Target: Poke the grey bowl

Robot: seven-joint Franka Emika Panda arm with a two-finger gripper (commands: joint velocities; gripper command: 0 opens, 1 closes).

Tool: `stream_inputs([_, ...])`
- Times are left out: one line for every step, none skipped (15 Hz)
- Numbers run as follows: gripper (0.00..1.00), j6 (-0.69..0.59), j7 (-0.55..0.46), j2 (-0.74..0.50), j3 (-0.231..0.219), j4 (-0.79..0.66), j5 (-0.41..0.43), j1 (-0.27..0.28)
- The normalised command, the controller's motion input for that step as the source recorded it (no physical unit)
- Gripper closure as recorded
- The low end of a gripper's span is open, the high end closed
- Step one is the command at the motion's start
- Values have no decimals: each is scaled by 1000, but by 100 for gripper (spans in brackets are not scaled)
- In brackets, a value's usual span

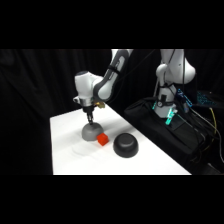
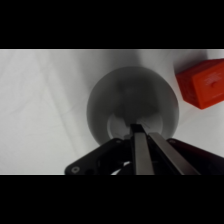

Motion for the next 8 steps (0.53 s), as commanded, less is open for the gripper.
stream_inputs([71, -432, -45, -426, 1, -8, -36, 26])
stream_inputs([62, -540, -17, -434, 19, 43, -31, 55])
stream_inputs([50, -563, -14, -415, 39, 70, 8, 48])
stream_inputs([40, -594, 22, -383, 39, 107, 13, 58])
stream_inputs([29, -512, -4, -324, 32, 107, 16, 40])
stream_inputs([16, -486, 9, -284, 29, 128, 26, 37])
stream_inputs([5, -458, 28, -243, 18, 142, 8, 39])
stream_inputs([0, -420, 1, -216, 22, 145, 32, 24])
